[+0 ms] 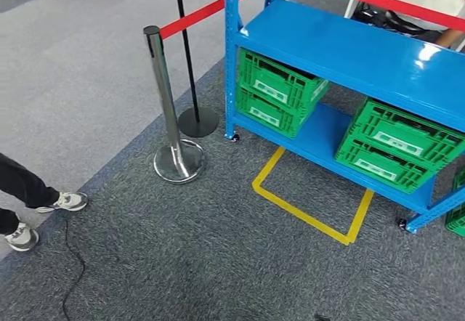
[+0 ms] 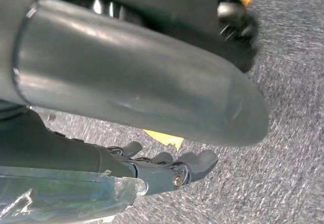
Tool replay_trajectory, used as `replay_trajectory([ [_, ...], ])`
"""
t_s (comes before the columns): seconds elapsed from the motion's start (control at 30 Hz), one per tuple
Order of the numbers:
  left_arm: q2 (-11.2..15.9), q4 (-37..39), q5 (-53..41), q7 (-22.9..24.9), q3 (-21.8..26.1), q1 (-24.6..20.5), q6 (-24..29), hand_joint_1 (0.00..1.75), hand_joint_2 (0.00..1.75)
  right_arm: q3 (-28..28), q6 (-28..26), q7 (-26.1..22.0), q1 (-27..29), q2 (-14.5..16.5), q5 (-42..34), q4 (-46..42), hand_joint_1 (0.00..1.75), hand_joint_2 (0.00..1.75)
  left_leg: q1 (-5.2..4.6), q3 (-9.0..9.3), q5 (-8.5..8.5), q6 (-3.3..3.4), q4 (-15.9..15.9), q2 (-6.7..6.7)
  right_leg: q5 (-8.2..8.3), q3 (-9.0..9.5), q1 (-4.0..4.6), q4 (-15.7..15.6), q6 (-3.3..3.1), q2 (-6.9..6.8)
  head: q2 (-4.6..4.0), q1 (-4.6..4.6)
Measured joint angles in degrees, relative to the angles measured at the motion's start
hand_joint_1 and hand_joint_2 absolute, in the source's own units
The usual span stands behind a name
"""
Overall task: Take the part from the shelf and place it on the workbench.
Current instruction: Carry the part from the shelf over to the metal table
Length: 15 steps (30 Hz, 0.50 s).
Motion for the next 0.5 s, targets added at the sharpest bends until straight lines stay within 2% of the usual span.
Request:
replay_trajectory([
  [0.03, -0.1, 0.0, 0.0, 0.0, 0.0, 0.0, 0.0, 1.75, 1.75, 0.0, 0.0, 0.0, 0.1, 0.0, 0.0, 0.0, 0.00, 0.00, 0.00, -0.15, 0.10, 0.06, 0.0, -0.75, -1.50, -1.62, -0.05, 3.7, 0.06, 0.55, 0.00, 0.03],
  [0.07, -0.1, 0.0, 0.0, 0.0, 0.0, 0.0, 0.0, 1.75, 1.75, 0.0, 0.0, 0.0, 0.2, 0.0, 0.0, 0.0, 0.00, 0.00, 0.01, -0.25, 0.20, 0.07, 0.0, -1.54, -2.03, -2.56, -0.06, 5.8, 0.07, 0.73, 0.00, 0.06],
  [0.1, -0.2, 0.0, 0.0, 0.0, 0.0, 0.0, 0.0, 1.75, 1.75, 0.0, 0.0, 0.0, 0.3, 0.0, 0.0, 0.0, 0.00, 0.00, 0.03, -0.30, 0.30, 0.01, 0.0, -2.39, -1.38, -2.46, -0.08, 5.7, 0.03, 0.82, 0.00, 0.07],
  [0.13, -0.2, 0.0, 0.0, 0.0, 0.0, 0.0, 0.0, 1.75, 1.75, 0.0, 0.0, 0.0, 0.3, 0.0, 0.0, 0.0, 0.00, 0.00, 0.08, -0.31, 0.40, -0.09, 0.0, -3.26, 0.26, -1.26, -0.13, 3.4, -0.05, 1.13, 0.00, 0.08],
  [0.17, -0.2, 0.0, 0.0, 0.0, 0.0, 0.0, 0.0, 1.75, 1.75, 0.0, 0.0, 0.0, 0.3, 0.0, 0.0, 0.0, 0.00, 0.00, 0.16, -0.30, 0.50, -0.25, 0.1, -4.12, 2.42, 0.76, -0.25, -0.6, -0.13, 2.03, 0.00, 0.08],
  [0.23, -0.3, 0.0, 0.0, 0.0, 0.0, -0.1, 0.0, 1.75, 1.75, 0.0, 0.0, 0.0, 0.3, 0.0, 0.0, 0.0, 0.00, 0.00, 0.14, -0.48, 0.69, -0.73, 0.2, -5.60, 5.00, 4.44, -0.64, -8.1, -0.33, 5.13, 0.00, 0.05],
  [0.27, -0.3, 0.0, 0.0, 0.0, 0.0, -0.1, 0.0, 1.75, 1.75, 0.0, 0.0, 0.0, 0.2, 0.0, 0.0, 0.0, 0.00, 0.00, 0.17, -0.68, 0.83, -1.06, 0.2, -6.26, 5.31, 5.39, -0.72, -10.1, -0.49, 6.18, 0.00, 0.05],
  [0.3, -0.3, 0.0, 0.0, -0.1, 0.0, 0.0, 0.0, 1.75, 1.75, 0.0, 0.0, 0.0, 0.2, 0.0, 0.0, 0.0, 0.00, 0.00, 0.24, -0.90, 1.02, -1.45, 0.1, -6.92, 5.12, 5.75, -0.67, -10.7, -0.75, 6.49, 0.00, 0.02],
  [0.33, -0.3, -0.1, 0.0, -0.2, 0.0, 0.0, 0.0, 1.75, 1.75, 0.0, 0.0, 0.1, 0.2, 0.1, 0.0, 0.0, 0.00, 0.00, 0.41, -1.12, 1.29, -1.89, 0.0, -7.64, 5.23, 5.92, -0.56, -10.9, -1.12, 5.82, 0.00, -0.01],
  [0.37, -0.4, -0.1, 0.0, -0.3, 0.0, 0.2, 0.0, 1.75, 1.75, 0.0, 0.0, 0.1, 0.1, 0.1, -0.1, 0.0, 0.00, 0.00, 0.58, -1.31, 1.43, -2.25, 0.0, -7.75, 5.48, 6.14, -0.50, -11.2, -1.59, 5.00, 0.00, 0.01],
  [0.4, -0.5, -0.1, 0.0, -0.6, 0.1, 0.2, 0.0, 1.75, 1.75, 0.0, 0.0, 0.1, 0.1, 0.1, -0.1, 0.0, 0.00, 0.00, 0.58, -1.66, 1.09, -2.52, 0.5, -6.80, 5.79, 6.37, -0.47, -11.5, -2.08, 4.20, 0.00, -0.10],
  [0.43, -0.6, -0.2, 0.0, -0.9, 0.1, 0.2, 0.0, 1.75, 1.75, 0.0, 0.0, 0.1, 0.1, 0.1, -0.1, 0.0, 0.00, 0.00, 0.51, -2.44, 0.05, -2.70, 2.0, -5.29, 6.12, 6.53, -0.50, -12.0, -2.53, 3.32, 0.00, -0.21],
  [0.5, -0.8, -0.2, 0.2, -1.4, 0.1, -0.1, 0.0, 1.75, 1.75, 0.0, 0.0, 0.1, 0.2, 0.1, -0.1, 0.0, 0.00, 0.00, 0.33, -5.50, -3.79, -2.94, 8.6, -1.90, 6.47, 6.54, -0.46, -12.5, -3.02, 1.53, 0.00, -0.44],
])
